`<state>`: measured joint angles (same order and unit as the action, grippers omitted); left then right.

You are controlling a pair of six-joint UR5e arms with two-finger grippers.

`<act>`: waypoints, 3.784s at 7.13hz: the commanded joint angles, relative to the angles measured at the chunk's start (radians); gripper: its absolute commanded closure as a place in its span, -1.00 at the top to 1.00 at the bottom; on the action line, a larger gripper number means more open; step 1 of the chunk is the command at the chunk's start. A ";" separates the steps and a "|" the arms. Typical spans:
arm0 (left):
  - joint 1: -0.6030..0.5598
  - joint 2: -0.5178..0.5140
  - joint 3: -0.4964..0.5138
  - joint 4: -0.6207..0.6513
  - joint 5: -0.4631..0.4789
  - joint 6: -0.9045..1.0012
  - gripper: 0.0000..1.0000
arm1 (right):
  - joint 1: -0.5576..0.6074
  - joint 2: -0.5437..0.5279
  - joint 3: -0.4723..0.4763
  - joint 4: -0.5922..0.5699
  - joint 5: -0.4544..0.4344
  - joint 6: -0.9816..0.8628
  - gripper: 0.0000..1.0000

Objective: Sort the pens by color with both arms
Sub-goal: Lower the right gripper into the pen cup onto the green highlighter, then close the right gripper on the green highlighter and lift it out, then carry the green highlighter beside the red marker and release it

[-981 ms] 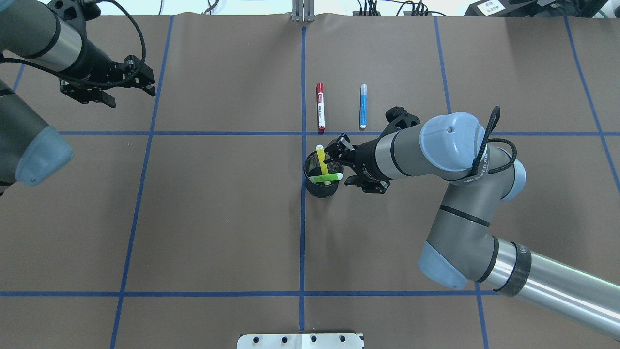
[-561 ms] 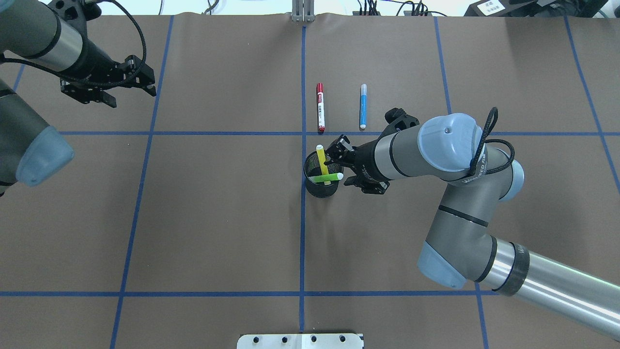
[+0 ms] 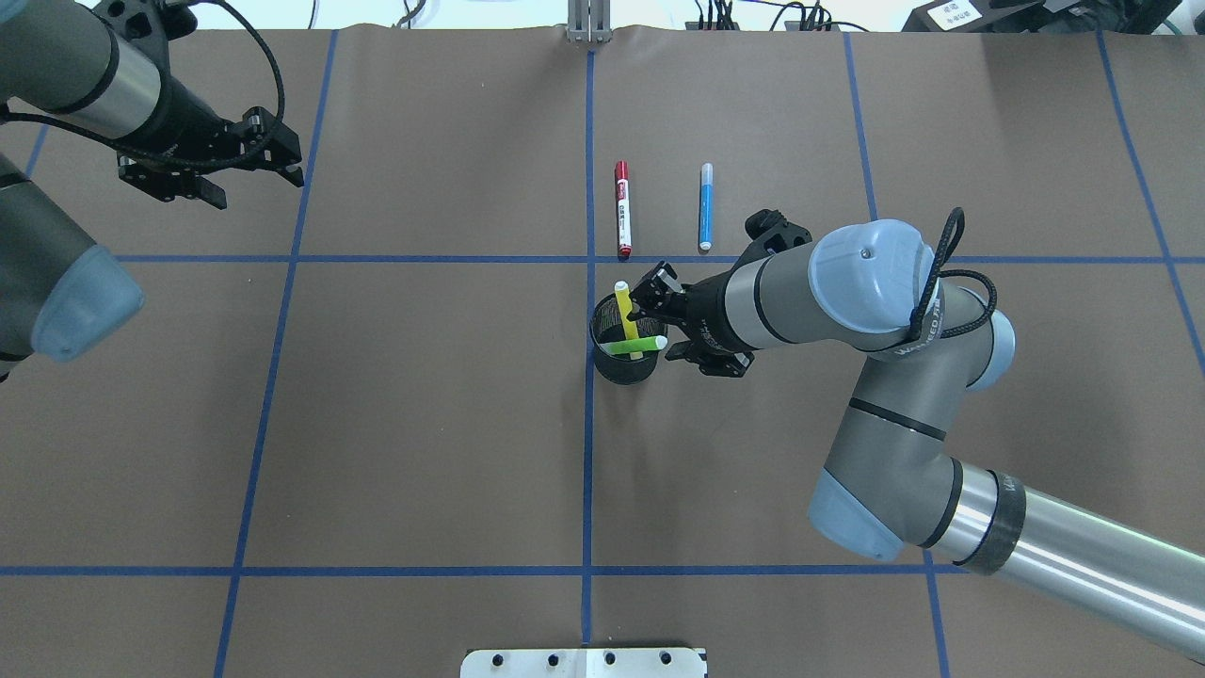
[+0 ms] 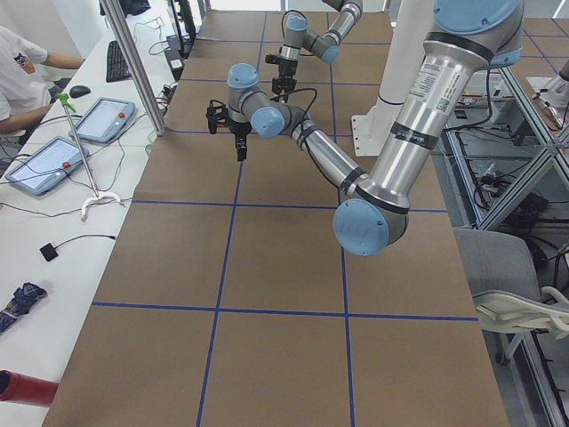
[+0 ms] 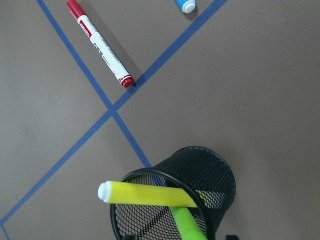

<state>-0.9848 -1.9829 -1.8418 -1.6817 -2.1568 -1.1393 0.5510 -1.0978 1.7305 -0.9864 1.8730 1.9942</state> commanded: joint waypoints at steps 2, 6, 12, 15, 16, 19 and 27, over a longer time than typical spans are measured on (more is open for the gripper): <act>0.000 -0.002 -0.005 0.000 0.000 -0.004 0.81 | 0.000 0.001 -0.002 0.000 0.000 0.000 0.00; 0.000 -0.001 -0.007 0.000 0.000 -0.007 0.81 | -0.002 0.001 0.007 0.002 0.003 0.003 -0.93; 0.000 0.003 -0.033 0.000 0.000 -0.039 0.81 | 0.071 0.015 0.153 -0.049 0.017 -0.001 -1.00; -0.002 -0.001 -0.033 0.000 0.002 -0.037 0.81 | 0.134 0.033 0.185 -0.071 -0.001 -0.136 -1.00; -0.003 -0.001 -0.034 0.000 0.003 -0.037 0.81 | 0.119 0.057 0.166 -0.071 -0.106 -0.226 -1.00; -0.012 0.004 -0.033 0.000 0.006 -0.037 0.81 | 0.055 0.242 -0.045 -0.094 -0.401 -0.521 -1.00; -0.015 -0.002 -0.037 0.000 0.006 -0.068 0.81 | -0.100 0.513 -0.575 -0.095 -0.873 -0.851 -1.00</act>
<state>-1.0001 -1.9830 -1.8785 -1.6813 -2.1507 -1.1962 0.4540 -0.6002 1.1943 -1.0827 0.9999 1.1991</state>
